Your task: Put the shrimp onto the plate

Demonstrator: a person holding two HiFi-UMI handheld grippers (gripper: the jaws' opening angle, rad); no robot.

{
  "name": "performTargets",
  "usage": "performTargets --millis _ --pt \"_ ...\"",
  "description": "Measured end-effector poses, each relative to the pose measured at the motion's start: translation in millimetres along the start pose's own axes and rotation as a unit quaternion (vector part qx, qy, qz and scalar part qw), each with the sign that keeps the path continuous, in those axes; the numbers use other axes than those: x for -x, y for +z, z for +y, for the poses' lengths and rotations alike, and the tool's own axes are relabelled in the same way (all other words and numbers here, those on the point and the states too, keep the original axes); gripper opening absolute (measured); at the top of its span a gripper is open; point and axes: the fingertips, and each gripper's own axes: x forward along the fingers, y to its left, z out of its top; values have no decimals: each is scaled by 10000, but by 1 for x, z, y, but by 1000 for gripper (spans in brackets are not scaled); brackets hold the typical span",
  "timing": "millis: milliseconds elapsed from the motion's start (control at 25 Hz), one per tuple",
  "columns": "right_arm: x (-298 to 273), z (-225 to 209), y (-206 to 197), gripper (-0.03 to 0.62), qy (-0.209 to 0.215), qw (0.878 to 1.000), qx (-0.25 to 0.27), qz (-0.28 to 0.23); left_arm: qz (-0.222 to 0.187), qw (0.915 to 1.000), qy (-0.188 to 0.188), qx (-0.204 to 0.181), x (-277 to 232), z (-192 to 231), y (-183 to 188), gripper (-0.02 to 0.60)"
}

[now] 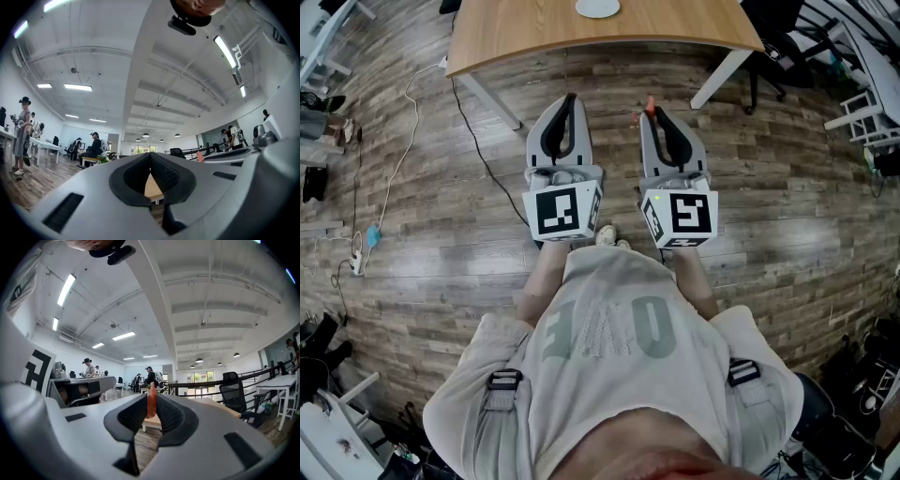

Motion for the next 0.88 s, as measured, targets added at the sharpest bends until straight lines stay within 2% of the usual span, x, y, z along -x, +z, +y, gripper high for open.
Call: performTargets --millis 240,640,880 --pt "-8 7 0 69 -50 10000 37 -23 -36 10000 5 59 -2 14 -1 9" --pt "-19 0 -5 69 -365 9993 2 -45 39 9997 81 248 -15 45 -17 9" --pt "-33 -8 -8 69 -336 9994 -14 -20 72 9996 132 224 -28 52 -21 9"
